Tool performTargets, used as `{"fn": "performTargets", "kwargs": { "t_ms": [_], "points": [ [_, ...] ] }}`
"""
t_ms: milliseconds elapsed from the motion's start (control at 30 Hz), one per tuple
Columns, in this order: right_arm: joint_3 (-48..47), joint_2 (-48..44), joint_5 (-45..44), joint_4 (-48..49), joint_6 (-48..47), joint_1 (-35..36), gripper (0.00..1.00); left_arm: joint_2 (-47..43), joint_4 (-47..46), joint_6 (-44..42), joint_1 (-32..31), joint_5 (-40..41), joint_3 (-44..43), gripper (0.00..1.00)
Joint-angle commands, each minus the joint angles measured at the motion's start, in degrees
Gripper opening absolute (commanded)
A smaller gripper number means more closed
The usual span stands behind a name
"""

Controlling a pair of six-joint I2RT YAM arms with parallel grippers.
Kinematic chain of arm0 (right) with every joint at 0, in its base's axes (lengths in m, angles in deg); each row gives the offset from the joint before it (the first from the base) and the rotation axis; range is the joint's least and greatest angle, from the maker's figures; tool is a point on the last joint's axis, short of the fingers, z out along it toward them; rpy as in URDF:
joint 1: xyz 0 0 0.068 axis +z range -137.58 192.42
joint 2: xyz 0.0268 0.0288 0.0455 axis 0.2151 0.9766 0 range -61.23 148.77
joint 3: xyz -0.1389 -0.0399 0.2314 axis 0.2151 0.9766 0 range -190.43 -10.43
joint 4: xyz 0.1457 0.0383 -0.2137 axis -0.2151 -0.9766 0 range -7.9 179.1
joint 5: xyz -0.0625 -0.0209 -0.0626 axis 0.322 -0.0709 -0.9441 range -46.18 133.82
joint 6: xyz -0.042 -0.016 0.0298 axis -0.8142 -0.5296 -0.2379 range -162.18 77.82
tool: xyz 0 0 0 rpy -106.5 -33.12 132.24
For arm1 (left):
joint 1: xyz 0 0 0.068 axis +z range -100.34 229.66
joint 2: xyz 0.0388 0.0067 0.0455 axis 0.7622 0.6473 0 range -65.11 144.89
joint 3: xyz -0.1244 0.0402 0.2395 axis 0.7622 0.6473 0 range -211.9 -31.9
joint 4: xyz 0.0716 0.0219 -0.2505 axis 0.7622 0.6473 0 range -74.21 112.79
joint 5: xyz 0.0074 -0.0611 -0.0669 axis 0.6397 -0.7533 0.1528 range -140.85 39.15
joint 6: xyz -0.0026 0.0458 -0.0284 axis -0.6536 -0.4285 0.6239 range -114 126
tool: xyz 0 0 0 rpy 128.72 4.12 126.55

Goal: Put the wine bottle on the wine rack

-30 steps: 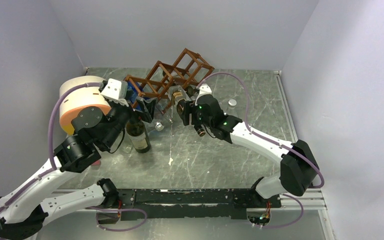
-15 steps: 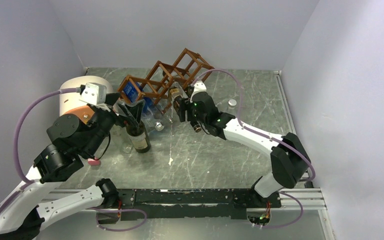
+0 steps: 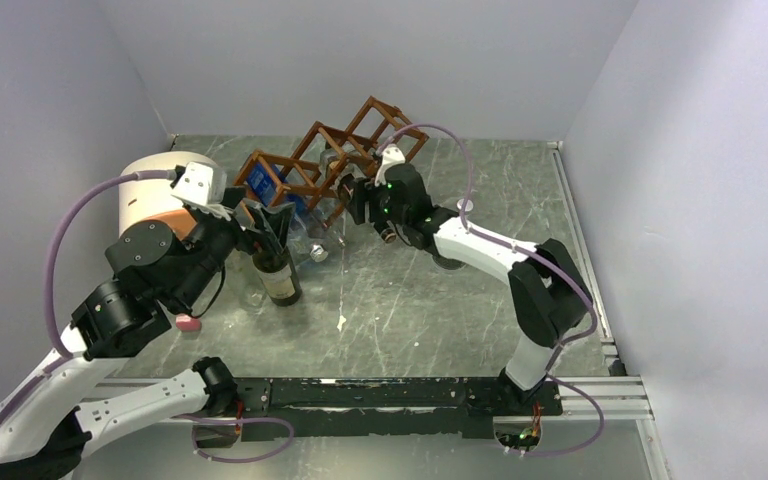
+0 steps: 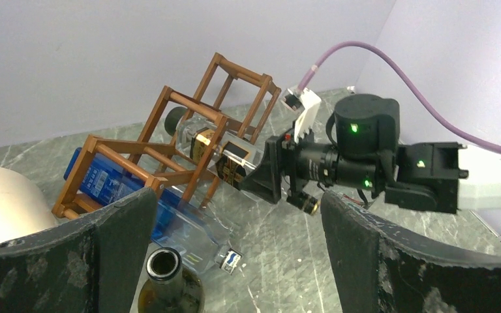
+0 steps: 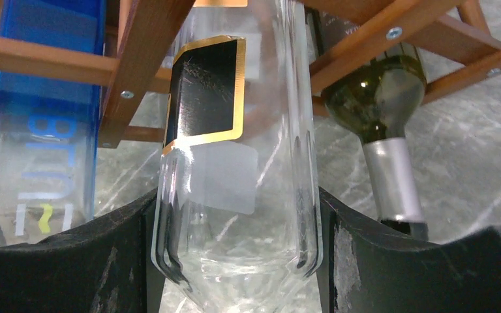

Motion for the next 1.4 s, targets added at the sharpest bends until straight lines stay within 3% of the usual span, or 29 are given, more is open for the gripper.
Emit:
{"fn": "performTargets", "kwargs": {
  "t_ms": [0,200,433,567,900,1033,1367],
  "points": [
    [-5.37,1.71,12.91,11.95,-1.01,-3.49,0.0,0.63,1.63,1.08,0.13,-2.54,-2.06,0.99],
    [-8.85,4.68,15.68,10.41,-2.72,-4.36,0.0,0.26,1.74,2.06,0.18,-2.69,-1.23,0.99],
    [-12.21,7.53,11.89,9.76,-2.58,-4.26,0.0,0.35,1.86,2.13,0.17,-3.5,-1.86,0.99],
    [-14.83,9.88,10.58,8.98,-2.5,-4.26,0.06,0.48,2.1,2.29,0.1,-3.67,-2.08,0.99],
    [-16.89,12.57,9.29,10.28,-2.58,-4.28,0.32,0.39,2.34,2.24,0.15,-3.73,-2.25,0.99],
    [-16.13,12.59,8.66,11.28,-1.75,-4.24,0.54,0.45,2.51,2.25,0.18,-3.61,-2.13,0.99],
    [-16.82,12.17,7.47,8.78,-2.1,-4.28,0.97,0.68,2.21,1.6,0.16,-4.75,-1.79,0.99]
  ]
}}
